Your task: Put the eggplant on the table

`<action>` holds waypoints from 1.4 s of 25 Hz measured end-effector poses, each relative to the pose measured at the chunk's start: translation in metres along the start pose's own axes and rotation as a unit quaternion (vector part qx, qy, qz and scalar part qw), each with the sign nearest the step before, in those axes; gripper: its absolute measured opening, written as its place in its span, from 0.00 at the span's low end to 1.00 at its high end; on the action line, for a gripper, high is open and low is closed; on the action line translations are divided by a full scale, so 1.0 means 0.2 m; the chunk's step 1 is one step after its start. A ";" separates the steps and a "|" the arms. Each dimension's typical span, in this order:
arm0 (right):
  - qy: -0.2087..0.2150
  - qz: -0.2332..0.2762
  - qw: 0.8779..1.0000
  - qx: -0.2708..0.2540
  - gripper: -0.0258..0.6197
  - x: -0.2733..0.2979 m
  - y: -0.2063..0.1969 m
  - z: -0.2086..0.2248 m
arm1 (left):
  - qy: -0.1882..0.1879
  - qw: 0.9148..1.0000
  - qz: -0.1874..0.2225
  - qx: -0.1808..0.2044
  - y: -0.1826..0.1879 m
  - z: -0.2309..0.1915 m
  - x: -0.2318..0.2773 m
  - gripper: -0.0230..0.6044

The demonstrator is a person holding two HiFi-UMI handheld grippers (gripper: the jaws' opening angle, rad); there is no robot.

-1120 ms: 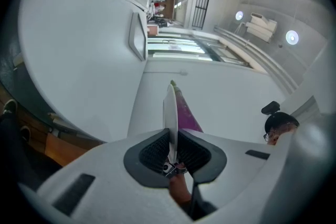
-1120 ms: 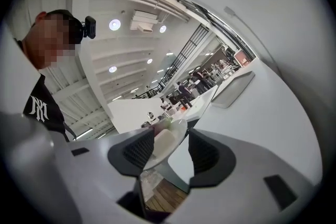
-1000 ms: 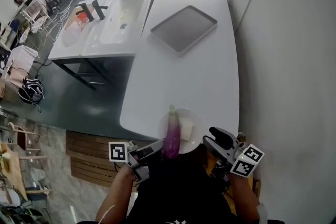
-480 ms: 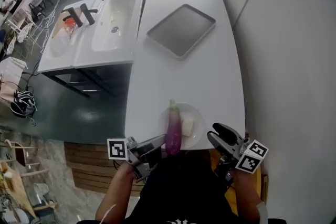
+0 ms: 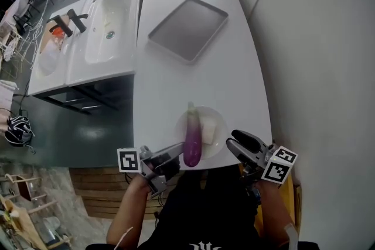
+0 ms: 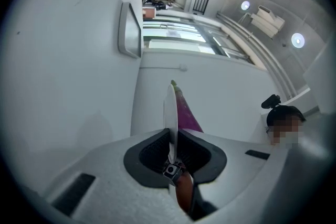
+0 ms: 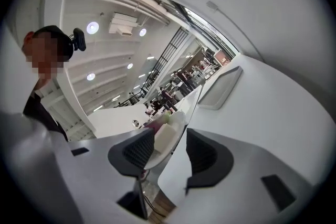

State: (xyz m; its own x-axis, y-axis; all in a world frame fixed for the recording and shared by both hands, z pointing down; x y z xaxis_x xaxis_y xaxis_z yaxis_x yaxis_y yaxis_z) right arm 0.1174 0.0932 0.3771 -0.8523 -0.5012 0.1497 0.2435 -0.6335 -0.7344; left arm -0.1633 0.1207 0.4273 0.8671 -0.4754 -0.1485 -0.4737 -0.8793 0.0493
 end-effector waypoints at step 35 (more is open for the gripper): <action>0.021 -0.036 0.973 0.227 0.08 0.64 0.02 0.98 | 0.065 0.997 0.032 -0.028 0.74 -0.58 0.32 0.09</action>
State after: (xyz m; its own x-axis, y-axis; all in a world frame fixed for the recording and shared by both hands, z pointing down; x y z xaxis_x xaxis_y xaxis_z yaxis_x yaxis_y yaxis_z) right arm 0.0998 -0.0889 0.5219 -0.8905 -0.4277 0.1554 0.3540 -0.8657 -0.3538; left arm -0.1606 -0.0433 0.5391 0.8502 -0.5262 -0.0145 -0.5217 -0.8460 0.1103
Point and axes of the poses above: the fingertips, and each gripper's own axes: x forward along the fingers, z to its right, y out of its top, the point moved 9 cm from there along -x, backward along the fingers, and after that the axes turned 6 degrees about -x, right-handed, at the moved point
